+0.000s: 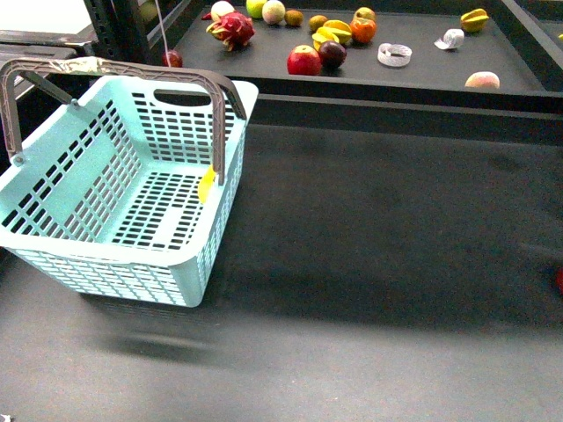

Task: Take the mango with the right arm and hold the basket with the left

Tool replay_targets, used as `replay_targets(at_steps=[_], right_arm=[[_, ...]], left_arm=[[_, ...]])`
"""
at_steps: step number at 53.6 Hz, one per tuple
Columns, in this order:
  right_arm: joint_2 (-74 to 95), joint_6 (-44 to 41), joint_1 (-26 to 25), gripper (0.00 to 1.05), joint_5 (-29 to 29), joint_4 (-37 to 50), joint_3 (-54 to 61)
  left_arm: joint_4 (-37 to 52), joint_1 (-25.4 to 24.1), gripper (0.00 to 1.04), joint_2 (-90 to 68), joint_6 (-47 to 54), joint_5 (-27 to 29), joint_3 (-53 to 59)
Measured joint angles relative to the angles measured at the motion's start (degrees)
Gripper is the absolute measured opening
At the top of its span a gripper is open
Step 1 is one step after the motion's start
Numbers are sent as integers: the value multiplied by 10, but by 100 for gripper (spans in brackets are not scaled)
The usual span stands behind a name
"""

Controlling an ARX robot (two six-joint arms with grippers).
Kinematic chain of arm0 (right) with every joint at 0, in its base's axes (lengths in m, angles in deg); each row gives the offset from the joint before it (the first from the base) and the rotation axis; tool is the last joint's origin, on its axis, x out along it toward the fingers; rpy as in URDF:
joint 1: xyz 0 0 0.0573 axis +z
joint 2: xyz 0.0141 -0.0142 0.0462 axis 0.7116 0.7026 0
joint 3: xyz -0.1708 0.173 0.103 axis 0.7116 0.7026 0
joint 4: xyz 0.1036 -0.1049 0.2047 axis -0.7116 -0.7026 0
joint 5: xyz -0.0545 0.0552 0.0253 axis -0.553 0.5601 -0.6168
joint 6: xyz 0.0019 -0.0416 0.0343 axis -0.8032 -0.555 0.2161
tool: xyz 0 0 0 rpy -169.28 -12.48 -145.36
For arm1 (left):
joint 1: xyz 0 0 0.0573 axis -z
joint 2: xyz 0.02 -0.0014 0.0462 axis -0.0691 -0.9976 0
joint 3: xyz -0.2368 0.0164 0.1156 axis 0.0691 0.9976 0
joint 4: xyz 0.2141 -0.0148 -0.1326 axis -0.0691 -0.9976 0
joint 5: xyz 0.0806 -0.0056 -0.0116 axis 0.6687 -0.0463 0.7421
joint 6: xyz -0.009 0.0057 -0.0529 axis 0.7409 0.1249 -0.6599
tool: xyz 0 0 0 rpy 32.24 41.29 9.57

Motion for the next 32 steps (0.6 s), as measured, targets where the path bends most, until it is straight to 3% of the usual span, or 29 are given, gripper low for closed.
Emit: replay_targets(at_steps=[9,22,27,29,32], right_arm=[[0,0,0,96,0,0,0],[0,0,0,96,0,0,0],[0,0,0,96,0,0,0],[0,0,0,96,0,0,0],[0,0,0,96,1,0,0]], left_arm=[[-3,-29,97,95,33,19,69],[-5,-34,97,112,57,16,76],[151,-52,81,107,214,-157,134],[202,-50,74,114,305,-205,161],[235,-39,63,134,413,-229,191]])
